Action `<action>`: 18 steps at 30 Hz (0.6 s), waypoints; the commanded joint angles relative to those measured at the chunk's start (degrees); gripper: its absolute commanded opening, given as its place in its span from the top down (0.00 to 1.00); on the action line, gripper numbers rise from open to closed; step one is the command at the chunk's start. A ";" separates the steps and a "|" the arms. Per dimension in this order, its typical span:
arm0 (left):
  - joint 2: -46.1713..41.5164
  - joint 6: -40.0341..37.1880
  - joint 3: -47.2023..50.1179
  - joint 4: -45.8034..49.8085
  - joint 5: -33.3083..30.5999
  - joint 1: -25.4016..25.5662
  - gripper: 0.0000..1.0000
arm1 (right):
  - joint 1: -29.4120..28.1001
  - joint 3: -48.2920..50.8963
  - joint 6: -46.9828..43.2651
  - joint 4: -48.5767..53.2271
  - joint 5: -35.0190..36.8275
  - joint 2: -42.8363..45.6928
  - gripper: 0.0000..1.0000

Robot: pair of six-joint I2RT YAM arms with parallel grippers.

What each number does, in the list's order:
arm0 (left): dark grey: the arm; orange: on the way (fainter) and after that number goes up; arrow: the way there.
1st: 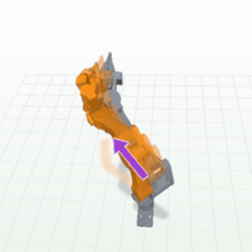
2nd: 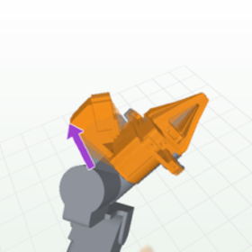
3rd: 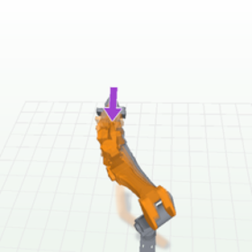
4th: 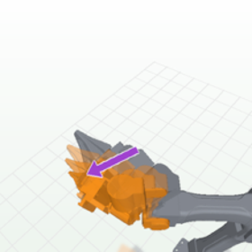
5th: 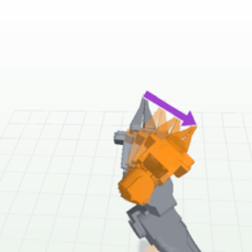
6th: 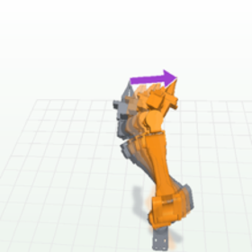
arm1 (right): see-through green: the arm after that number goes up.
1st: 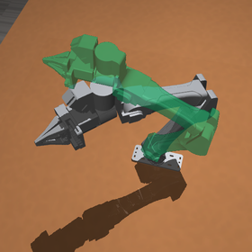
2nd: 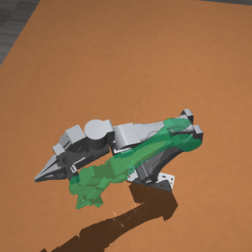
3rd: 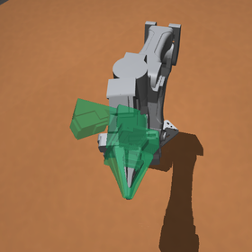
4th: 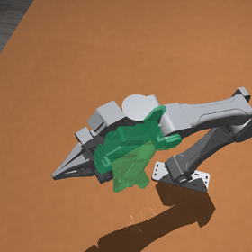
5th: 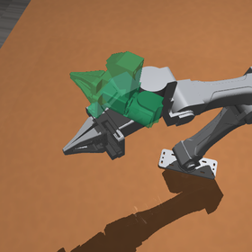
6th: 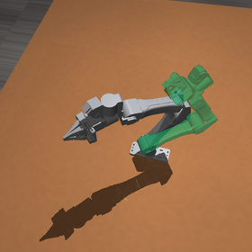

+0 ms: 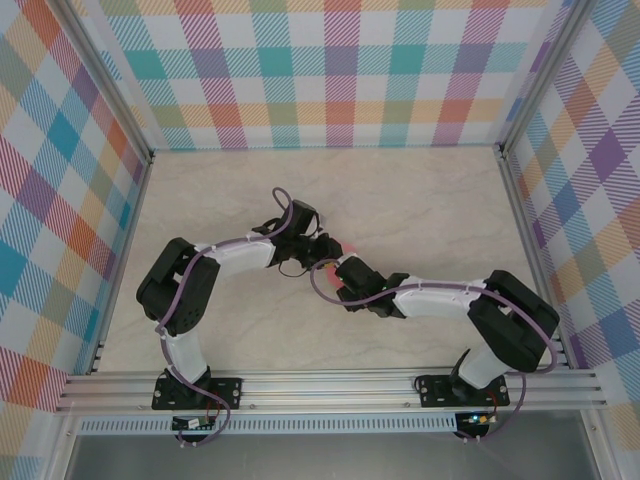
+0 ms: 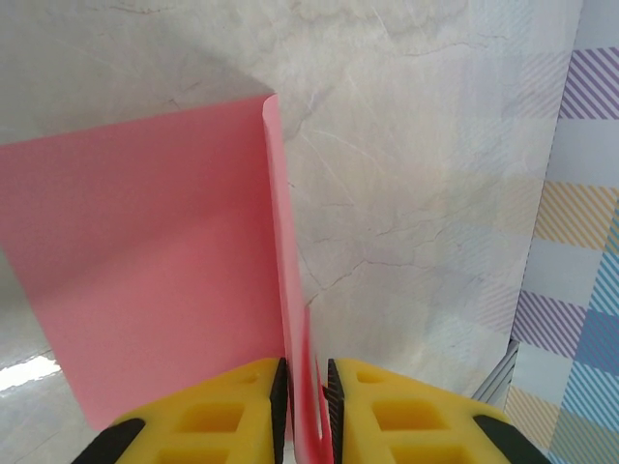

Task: Fold a paper plane with a square sheet of paper (fold left side to right side)
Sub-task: Fourth fold the wing at the center of the table.

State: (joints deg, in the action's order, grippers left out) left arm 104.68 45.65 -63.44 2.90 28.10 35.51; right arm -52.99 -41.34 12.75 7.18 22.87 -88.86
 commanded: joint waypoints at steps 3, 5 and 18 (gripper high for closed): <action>-0.95 -0.22 -1.68 1.97 -0.63 -0.25 0.78 | -0.16 1.43 0.90 -1.84 2.08 -2.08 0.52; -1.22 -0.64 -1.94 2.71 -0.65 -0.76 0.78 | -0.10 1.70 1.21 -2.12 2.15 -2.19 0.55; -7.38 -5.36 -3.12 9.62 -0.67 -7.41 0.62 | 1.04 2.35 3.07 -2.17 1.44 -2.22 0.74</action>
State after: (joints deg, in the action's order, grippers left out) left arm 101.30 42.96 -64.88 9.19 27.73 29.80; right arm -52.73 -40.05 14.55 5.17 24.21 -90.87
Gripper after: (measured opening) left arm 0.373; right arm 0.268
